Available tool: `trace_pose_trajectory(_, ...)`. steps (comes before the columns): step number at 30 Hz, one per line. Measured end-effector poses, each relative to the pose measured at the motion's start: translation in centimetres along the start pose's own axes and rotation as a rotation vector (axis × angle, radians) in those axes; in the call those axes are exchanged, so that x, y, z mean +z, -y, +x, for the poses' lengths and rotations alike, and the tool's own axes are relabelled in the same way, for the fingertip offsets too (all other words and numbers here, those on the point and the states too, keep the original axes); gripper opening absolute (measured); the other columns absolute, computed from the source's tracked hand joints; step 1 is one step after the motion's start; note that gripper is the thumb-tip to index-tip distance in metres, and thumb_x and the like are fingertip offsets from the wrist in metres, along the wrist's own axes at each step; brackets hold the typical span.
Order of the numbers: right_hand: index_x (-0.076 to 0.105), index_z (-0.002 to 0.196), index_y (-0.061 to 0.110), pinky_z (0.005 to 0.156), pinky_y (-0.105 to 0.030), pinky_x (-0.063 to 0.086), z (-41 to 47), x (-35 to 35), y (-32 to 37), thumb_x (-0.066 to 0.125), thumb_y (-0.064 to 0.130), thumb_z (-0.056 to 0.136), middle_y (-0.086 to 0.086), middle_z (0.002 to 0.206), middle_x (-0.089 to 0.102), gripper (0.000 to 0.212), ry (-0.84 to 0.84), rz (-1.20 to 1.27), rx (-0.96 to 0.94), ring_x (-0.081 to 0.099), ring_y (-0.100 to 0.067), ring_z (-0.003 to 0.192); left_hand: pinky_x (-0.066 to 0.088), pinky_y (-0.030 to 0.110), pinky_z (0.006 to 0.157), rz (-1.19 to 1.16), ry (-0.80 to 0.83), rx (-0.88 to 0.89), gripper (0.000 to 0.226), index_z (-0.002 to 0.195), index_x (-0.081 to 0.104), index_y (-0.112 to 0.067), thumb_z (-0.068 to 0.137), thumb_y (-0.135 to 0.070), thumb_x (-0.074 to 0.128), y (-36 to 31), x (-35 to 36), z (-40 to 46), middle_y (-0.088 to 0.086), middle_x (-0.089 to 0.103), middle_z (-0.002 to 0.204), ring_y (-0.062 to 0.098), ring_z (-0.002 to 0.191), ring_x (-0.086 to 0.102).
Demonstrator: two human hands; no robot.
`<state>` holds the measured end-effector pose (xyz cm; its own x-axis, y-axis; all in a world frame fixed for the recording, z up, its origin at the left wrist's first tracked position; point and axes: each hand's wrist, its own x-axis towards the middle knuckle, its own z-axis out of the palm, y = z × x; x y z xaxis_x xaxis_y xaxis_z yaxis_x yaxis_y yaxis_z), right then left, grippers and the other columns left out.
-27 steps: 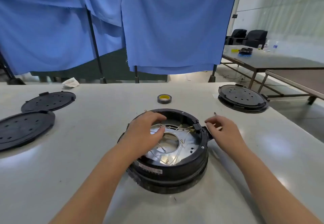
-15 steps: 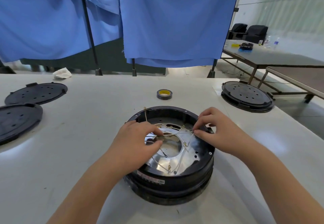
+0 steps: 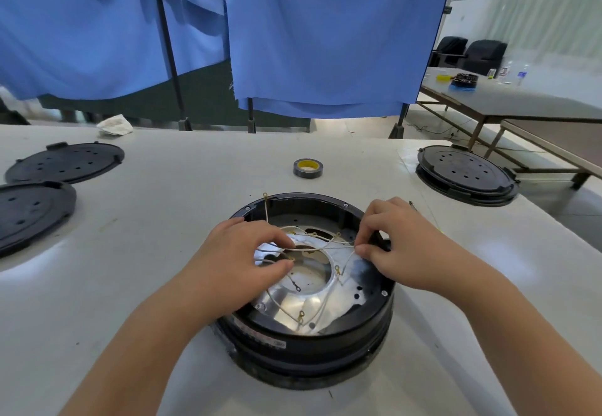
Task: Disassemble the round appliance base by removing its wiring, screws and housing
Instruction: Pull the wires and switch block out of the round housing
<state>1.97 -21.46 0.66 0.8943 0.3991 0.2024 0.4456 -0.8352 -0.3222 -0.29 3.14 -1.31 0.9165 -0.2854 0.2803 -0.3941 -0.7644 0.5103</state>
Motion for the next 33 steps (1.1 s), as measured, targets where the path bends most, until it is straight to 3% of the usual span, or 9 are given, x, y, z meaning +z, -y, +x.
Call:
trace_pose_trajectory(5, 0.055, 0.066, 0.038, 0.078, -0.015, 0.033, -0.6, 0.3, 0.7, 0.066, 0.025, 0.084, 0.015, 0.089, 0.054, 0.024, 0.012, 0.031, -0.014, 0.039, -0.003, 0.093, 0.041, 0.028, 0.098, -0.047, 0.080, -0.056, 0.014, 0.095, 0.067, -0.039, 0.081, -0.039, 0.069, -0.5, -1.2, 0.1, -0.027, 0.062, 0.095, -0.004, 0.101, 0.053)
trace_pose_trajectory(8, 0.062, 0.068, 0.036, 0.081, -0.017, 0.038, -0.6, 0.3, 0.7, 0.063, 0.026, 0.086, 0.014, 0.088, 0.058, 0.020, -0.037, 0.191, 0.022, 0.046, -0.003, 0.094, 0.043, 0.024, 0.093, -0.044, 0.153, -0.037, 0.015, 0.097, 0.065, -0.042, 0.082, -0.044, 0.066, -2.4, -1.2, 1.0, -0.028, 0.061, 0.100, -0.007, 0.103, 0.052)
trace_pose_trajectory(11, 0.068, 0.081, 0.027, 0.087, -0.016, 0.040, -0.4, 1.1, 0.4, 0.054, 0.010, 0.091, 0.010, 0.095, 0.060, 0.023, -0.229, 0.411, 0.087, 0.053, -0.002, 0.097, 0.043, 0.024, 0.093, 0.008, 0.260, 0.038, 0.025, 0.106, 0.064, -0.040, 0.082, -0.045, 0.064, -5.3, -0.6, 2.5, -0.024, 0.062, 0.108, -0.004, 0.105, 0.053)
trace_pose_trajectory(14, 0.064, 0.103, 0.021, 0.097, -0.016, 0.039, -0.3, 2.3, 0.0, 0.045, -0.003, 0.092, 0.003, 0.111, 0.056, 0.032, -0.250, 0.500, 0.153, 0.052, -0.004, 0.108, 0.045, 0.033, 0.095, 0.143, 0.337, 0.113, 0.027, 0.109, 0.065, -0.032, 0.085, -0.043, 0.061, -7.5, 0.5, 4.0, -0.015, 0.063, 0.109, 0.007, 0.105, 0.055)
trace_pose_trajectory(17, 0.057, 0.115, 0.020, 0.091, -0.011, 0.043, -0.3, 3.1, -0.1, 0.040, -0.006, 0.092, 0.000, 0.121, 0.053, 0.039, -0.258, 0.624, 0.172, 0.052, -0.004, 0.112, 0.042, 0.039, 0.096, 0.238, 0.299, 0.139, 0.022, 0.105, 0.065, -0.027, 0.087, -0.038, 0.058, -8.1, 1.7, 4.8, -0.010, 0.063, 0.107, 0.015, 0.107, 0.051)
trace_pose_trajectory(19, 0.057, 0.113, 0.021, 0.083, -0.004, 0.042, -0.2, 3.4, -0.2, 0.039, -0.007, 0.092, 0.000, 0.121, 0.053, 0.039, -0.279, 0.651, 0.166, 0.053, -0.005, 0.112, 0.040, 0.039, 0.096, 0.263, 0.256, 0.160, 0.018, 0.102, 0.065, -0.028, 0.089, -0.036, 0.057, -7.9, 2.4, 4.9, -0.009, 0.061, 0.107, 0.016, 0.107, 0.048)
trace_pose_trajectory(23, 0.059, 0.110, 0.020, 0.082, 0.001, 0.039, -0.3, 3.5, -0.4, 0.040, -0.008, 0.092, 0.001, 0.120, 0.052, 0.038, -0.279, 0.637, 0.147, 0.051, 0.004, 0.108, 0.036, 0.036, 0.097, 0.215, 0.162, 0.153, 0.013, 0.096, 0.066, -0.028, 0.091, -0.033, 0.054, -7.3, 3.4, 4.6, -0.008, 0.058, 0.107, 0.016, 0.108, 0.044)
trace_pose_trajectory(27, 0.059, 0.111, 0.020, 0.082, 0.001, 0.039, -0.3, 3.4, -0.6, 0.040, -0.007, 0.093, 0.002, 0.120, 0.052, 0.037, -0.270, 0.628, 0.133, 0.049, 0.009, 0.106, 0.030, 0.032, 0.096, 0.288, 0.149, 0.171, 0.021, 0.104, 0.065, -0.027, 0.095, -0.039, 0.050, -7.0, 3.8, 4.5, -0.008, 0.054, 0.111, 0.016, 0.110, 0.040)
trace_pose_trajectory(33, 0.058, 0.103, 0.023, 0.085, -0.004, 0.041, -0.3, 3.1, -0.5, 0.040, -0.007, 0.094, 0.001, 0.116, 0.052, 0.036, -0.261, 0.616, 0.104, 0.051, 0.004, 0.108, 0.022, 0.034, 0.105, 0.443, 0.091, 0.284, 0.014, 0.106, 0.052, -0.022, 0.095, -0.027, 0.045, -7.2, 4.4, 4.1, -0.005, 0.050, 0.116, 0.018, 0.113, 0.039)
